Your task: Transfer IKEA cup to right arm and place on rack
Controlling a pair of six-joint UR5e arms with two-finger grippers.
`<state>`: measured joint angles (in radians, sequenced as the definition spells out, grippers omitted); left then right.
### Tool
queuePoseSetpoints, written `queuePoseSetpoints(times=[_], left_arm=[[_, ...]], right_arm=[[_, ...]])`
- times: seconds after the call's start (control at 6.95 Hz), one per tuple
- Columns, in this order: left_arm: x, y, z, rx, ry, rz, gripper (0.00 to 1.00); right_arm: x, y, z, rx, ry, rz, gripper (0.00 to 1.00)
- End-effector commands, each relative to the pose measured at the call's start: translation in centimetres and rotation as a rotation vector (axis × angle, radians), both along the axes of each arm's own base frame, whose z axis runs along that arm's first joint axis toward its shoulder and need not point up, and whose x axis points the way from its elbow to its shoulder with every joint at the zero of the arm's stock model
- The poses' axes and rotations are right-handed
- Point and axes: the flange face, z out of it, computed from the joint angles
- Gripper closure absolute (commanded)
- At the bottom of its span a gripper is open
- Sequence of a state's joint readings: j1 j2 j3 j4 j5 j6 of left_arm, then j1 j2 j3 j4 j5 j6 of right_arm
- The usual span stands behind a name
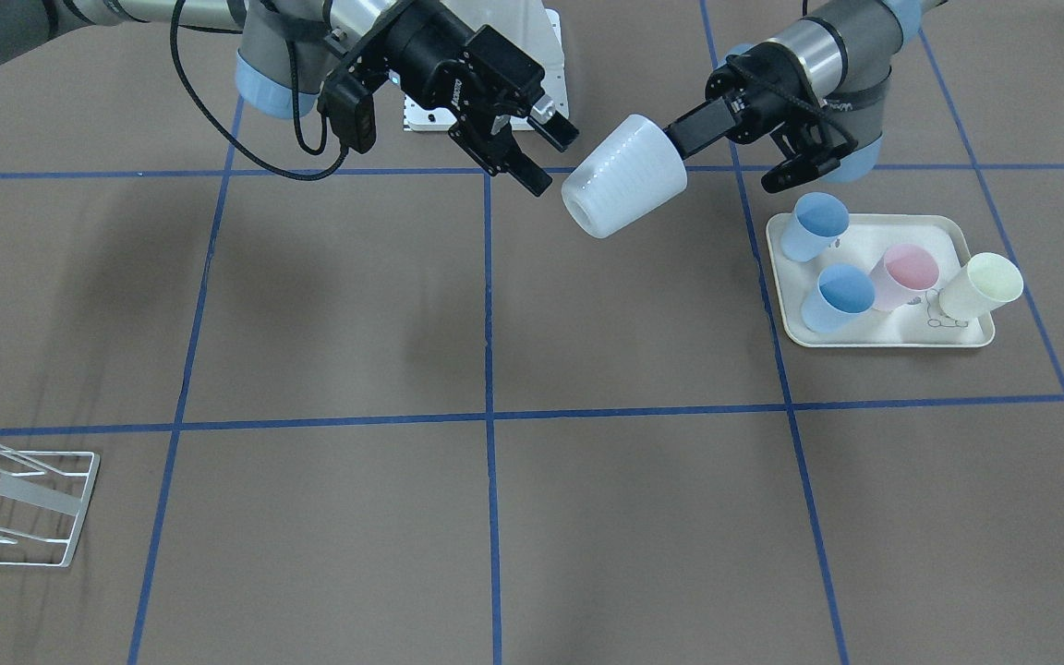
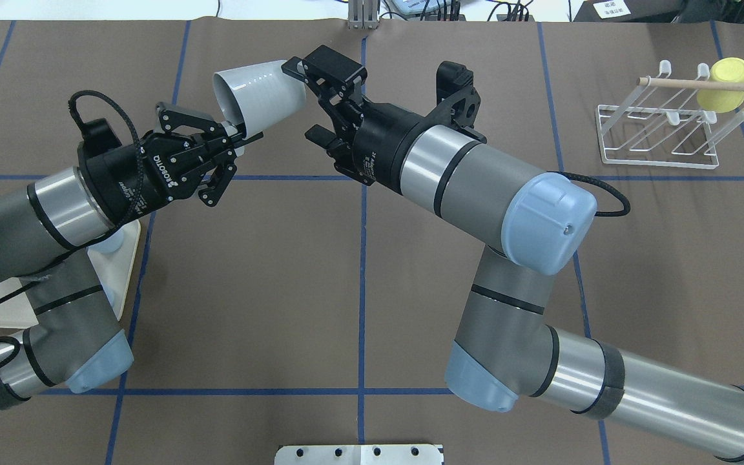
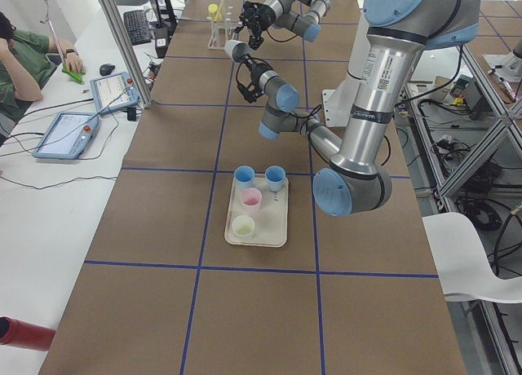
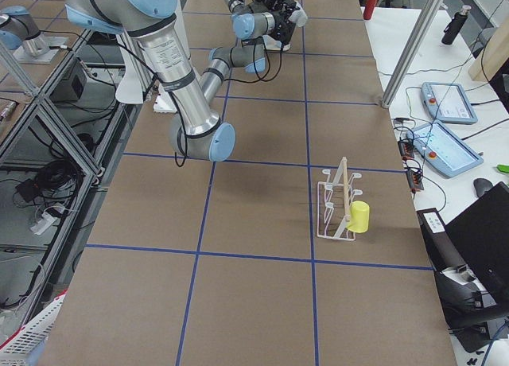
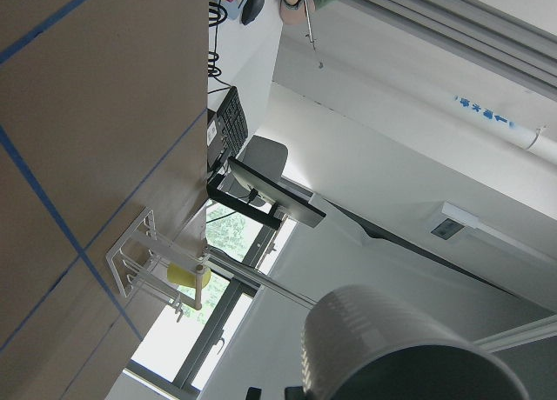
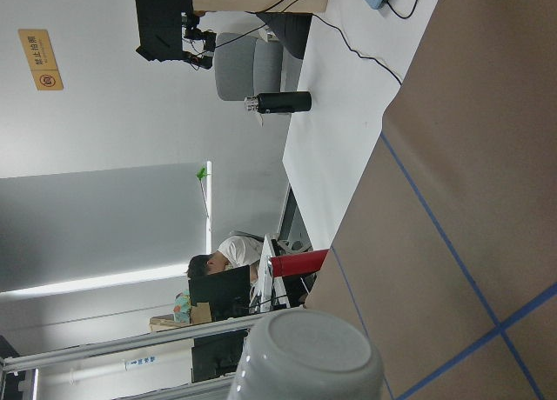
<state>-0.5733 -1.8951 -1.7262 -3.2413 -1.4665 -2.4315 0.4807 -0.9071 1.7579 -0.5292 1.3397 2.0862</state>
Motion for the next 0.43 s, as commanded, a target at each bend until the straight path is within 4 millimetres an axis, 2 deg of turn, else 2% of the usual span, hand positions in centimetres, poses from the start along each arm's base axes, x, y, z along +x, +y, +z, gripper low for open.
queuePoseSetpoints(times=[0.0, 0.29], left_arm=[[1.06, 0.79, -0.69, 0.007, 0.009, -0.009, 1.00], [1.05, 0.98, -0.86, 0.010, 0.012, -0.007, 1.00]], right_arm=[[-0.14, -0.04, 0.15, -0.002, 0.003, 0.000, 0.00], [-0.25, -0.10, 0.25, -0.003, 0.006, 0.000, 0.00]])
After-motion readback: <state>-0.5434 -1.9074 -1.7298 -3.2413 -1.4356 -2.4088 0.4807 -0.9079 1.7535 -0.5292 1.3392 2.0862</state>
